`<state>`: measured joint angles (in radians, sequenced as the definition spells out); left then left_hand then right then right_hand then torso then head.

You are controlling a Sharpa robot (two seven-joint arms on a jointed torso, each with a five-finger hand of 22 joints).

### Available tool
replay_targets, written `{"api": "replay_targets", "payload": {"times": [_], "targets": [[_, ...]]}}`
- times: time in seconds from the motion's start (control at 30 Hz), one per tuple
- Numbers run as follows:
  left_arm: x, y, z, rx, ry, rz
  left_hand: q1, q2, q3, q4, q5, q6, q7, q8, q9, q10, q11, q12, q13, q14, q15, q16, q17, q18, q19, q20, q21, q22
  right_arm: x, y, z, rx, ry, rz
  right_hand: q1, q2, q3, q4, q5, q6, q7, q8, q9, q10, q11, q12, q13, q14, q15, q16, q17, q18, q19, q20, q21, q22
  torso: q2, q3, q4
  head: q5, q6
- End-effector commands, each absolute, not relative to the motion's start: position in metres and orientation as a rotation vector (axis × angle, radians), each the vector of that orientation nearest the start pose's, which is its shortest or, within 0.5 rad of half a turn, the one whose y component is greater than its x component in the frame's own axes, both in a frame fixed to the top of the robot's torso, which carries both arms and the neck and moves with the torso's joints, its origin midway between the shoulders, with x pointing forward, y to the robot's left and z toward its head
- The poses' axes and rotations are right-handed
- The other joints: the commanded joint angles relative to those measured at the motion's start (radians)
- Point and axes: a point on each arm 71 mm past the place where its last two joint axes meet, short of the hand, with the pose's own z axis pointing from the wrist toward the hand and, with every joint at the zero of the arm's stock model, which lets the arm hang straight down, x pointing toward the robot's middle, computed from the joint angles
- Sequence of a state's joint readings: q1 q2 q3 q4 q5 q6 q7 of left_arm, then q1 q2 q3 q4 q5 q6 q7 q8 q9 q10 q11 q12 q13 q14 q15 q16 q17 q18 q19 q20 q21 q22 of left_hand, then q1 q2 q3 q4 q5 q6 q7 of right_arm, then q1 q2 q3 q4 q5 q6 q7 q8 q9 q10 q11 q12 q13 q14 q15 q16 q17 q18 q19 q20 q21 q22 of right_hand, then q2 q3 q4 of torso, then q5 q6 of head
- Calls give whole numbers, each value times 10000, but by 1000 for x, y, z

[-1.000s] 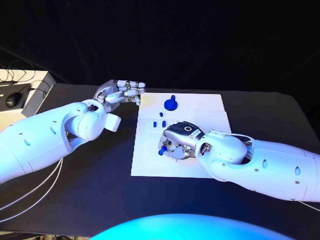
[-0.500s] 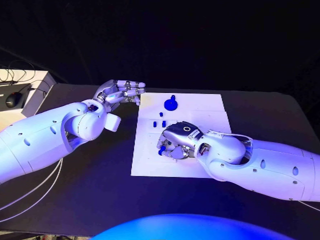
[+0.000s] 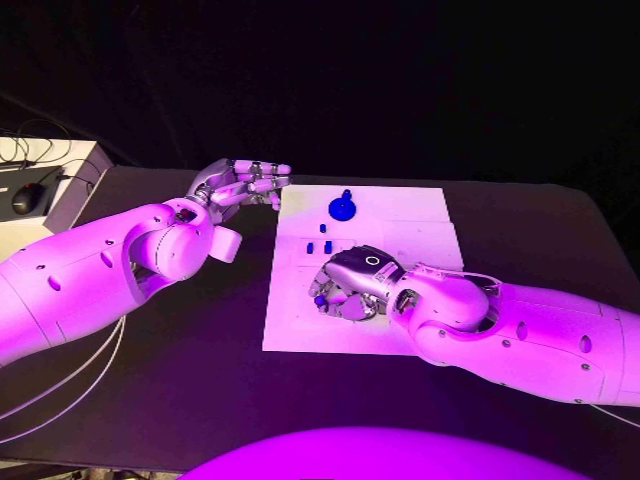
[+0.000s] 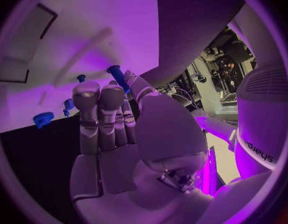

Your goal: Assemble the parts on the task board

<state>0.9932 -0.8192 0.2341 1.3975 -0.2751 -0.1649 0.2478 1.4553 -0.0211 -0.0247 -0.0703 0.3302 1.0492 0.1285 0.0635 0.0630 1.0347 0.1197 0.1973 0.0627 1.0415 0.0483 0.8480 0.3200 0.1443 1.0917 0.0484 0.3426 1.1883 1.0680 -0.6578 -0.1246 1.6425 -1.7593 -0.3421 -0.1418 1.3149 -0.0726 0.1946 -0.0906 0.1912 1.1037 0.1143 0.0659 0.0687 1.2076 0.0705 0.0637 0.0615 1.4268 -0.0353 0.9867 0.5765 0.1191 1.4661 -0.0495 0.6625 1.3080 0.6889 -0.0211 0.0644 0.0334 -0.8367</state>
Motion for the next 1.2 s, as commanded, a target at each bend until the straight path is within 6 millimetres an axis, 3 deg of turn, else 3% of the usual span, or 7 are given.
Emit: {"api": "replay_targets", "payload": {"times": [0.03, 0.2, 0.47, 0.67, 0.9, 1.07, 1.2], "targets": [[504, 233, -197, -10261, 15097, -15259, 21, -5, -25, -33, 31, 9, 17, 27, 3, -78, 16, 9, -5, -45, -5, -48, 10, -1, 70, 14, -36, 9, 398, -73, -245, -5202, 16013, 8624, 66, -49, -93, 32, -14, -88, 11, -40, -10, -226, 50, -33, -10, -41, 92, -50, -43, 249, 311, 84, -415, 725, 2, 6, -14, -3, 4], [504, 233, -197, -10266, 15087, -15242, 11, -3, -27, -28, 33, 2, 19, 24, 1, -81, 17, 8, -4, -49, -2, -51, 9, -2, 69, 16, -50, 21, 399, -77, -240, -4824, 15468, 8807, 238, -257, -620, 126, -9, -519, 0, -29, -22, -1888, 422, 34, -9, -208, 332, -746, -402, 731, -138, 310, -3997, -363, -1, 11, -3, -21, 16], [504, 234, -198, -10277, 15088, -15226, 21, -1, -22, -35, 30, 6, 19, 27, 3, -83, 19, 7, -4, -50, -2, -51, 9, -2, 72, 15, -61, 32, 396, -93, -233, -4047, 15018, 9346, 941, -835, -1438, 1492, 303, -853, -19, -40, -11, -2211, 489, 65, -29, -24, 353, -1186, -546, 757, 338, 378, -4955, -1236, -11, 4, 10, -49, 59], [504, 236, -198, -10287, 15075, -15187, 21, -1, -22, -35, 30, 6, 19, 27, 3, -83, 19, 7, -4, -50, -2, -51, 9, -2, 72, 15, -61, 32, 399, -119, -220, -2369, 15519, 9992, 812, -265, -1426, 1209, 1023, -735, 523, 4, 8, -811, 251, 467, -14, 122, 213, -956, -367, 669, 397, 232, -4693, -1000, -14, 5, -23, -87, 123], [501, 238, -201, -10326, 15089, -15156, 21, -1, -22, -35, 30, 6, 19, 27, 3, -83, 19, 7, -4, -50, -2, -51, 9, -2, 72, 15, -61, 32, 414, -166, -202, 130, 17075, 10028, 474, 296, -1459, 935, 1237, -101, 85, 406, 85, 1328, -583, 2104, 1013, 154, -312, -542, 14, 181, 494, -203, -2624, -122, -36, 21, -96, -204, 214], [499, 239, -205, -10384, 15131, -15142, 8, -2, -24, -34, 33, -9, 19, 24, 2, -71, 14, 13, -4, -50, -4, -50, 9, -2, 79, 16, -78, 55, 423, -199, -196, 1480, 18406, 9073, -232, 696, -2007, 793, 1218, 110, -161, 720, 356, 57, -810, 5650, 5051, 228, -487, -244, 130, -153, 513, -494, -1347, 494, -74, 35, -110, -418, 264], [496, 240, -207, -10409, 15178, -15182, -13, -9, -35, -24, 32, -24, 18, 21, 1, -58, 11, 19, -3, -47, -3, -49, 9, -3, 82, 18, -85, 58, 429, -226, -195, 2230, 19786, 7713, -1066, 1006, -2288, 1138, 1183, 166, -354, 1046, 1073, -362, -888, 7714, 7733, 78, -506, 648, 802, -231, 574, -532, -65, 850, -103, 41, -132, -603, 300]]}}
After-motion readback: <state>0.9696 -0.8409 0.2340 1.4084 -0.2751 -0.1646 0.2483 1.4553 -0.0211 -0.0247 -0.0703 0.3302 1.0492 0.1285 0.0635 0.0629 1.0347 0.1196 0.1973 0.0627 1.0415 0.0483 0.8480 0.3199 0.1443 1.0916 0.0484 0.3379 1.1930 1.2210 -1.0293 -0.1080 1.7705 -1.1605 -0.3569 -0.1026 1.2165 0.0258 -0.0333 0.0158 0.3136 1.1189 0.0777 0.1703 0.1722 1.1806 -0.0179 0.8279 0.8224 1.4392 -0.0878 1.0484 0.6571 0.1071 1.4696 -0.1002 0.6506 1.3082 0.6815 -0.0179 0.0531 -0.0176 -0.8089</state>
